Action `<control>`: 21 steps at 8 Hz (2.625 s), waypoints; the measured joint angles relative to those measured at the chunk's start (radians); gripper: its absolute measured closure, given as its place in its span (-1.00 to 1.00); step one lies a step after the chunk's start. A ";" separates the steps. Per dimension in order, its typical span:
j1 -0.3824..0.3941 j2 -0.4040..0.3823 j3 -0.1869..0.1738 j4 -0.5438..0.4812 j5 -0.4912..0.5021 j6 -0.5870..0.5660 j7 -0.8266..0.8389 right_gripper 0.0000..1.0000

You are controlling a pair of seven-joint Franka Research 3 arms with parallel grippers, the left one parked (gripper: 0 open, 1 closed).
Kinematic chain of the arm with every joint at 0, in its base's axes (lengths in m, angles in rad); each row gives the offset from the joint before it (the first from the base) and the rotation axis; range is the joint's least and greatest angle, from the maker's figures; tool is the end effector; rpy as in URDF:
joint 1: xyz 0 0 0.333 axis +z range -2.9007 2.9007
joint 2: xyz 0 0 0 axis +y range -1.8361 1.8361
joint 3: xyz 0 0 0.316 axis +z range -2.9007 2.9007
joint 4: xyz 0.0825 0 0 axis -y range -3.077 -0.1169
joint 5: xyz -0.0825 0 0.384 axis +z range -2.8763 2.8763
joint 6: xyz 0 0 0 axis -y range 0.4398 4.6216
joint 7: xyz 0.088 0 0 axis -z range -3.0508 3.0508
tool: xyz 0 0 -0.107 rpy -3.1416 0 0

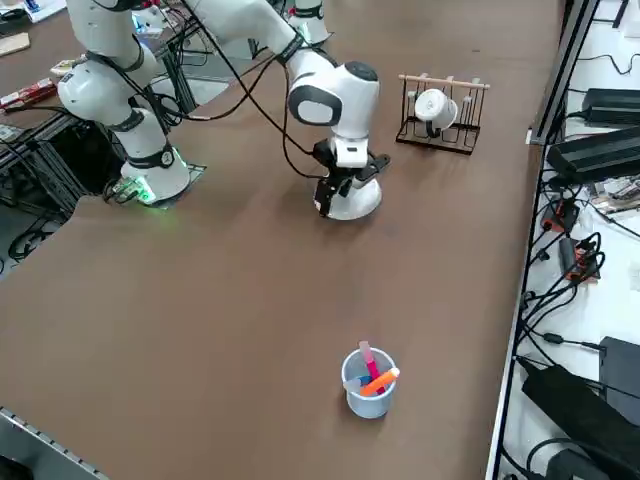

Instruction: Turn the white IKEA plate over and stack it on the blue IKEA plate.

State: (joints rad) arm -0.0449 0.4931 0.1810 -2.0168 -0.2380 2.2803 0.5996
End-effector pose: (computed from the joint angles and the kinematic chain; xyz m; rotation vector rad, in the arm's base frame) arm 0.5739 0.0728 0.1913 2.9495 -0.4461 -0.2590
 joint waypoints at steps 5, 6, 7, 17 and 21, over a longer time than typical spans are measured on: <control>0.013 -0.060 0.023 0.064 0.045 -0.125 0.026 -1.00; 0.014 -0.098 0.037 0.111 0.073 -0.192 0.014 -1.00; 0.015 -0.138 0.047 0.168 0.112 -0.269 -0.032 -1.00; -0.093 -0.216 0.034 0.841 0.229 -1.008 -0.570 -1.00; -0.097 -0.216 0.034 0.871 0.229 -1.037 -0.574 -1.00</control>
State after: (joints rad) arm -0.1418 0.2768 0.2148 -1.1462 -0.0087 1.2434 0.0252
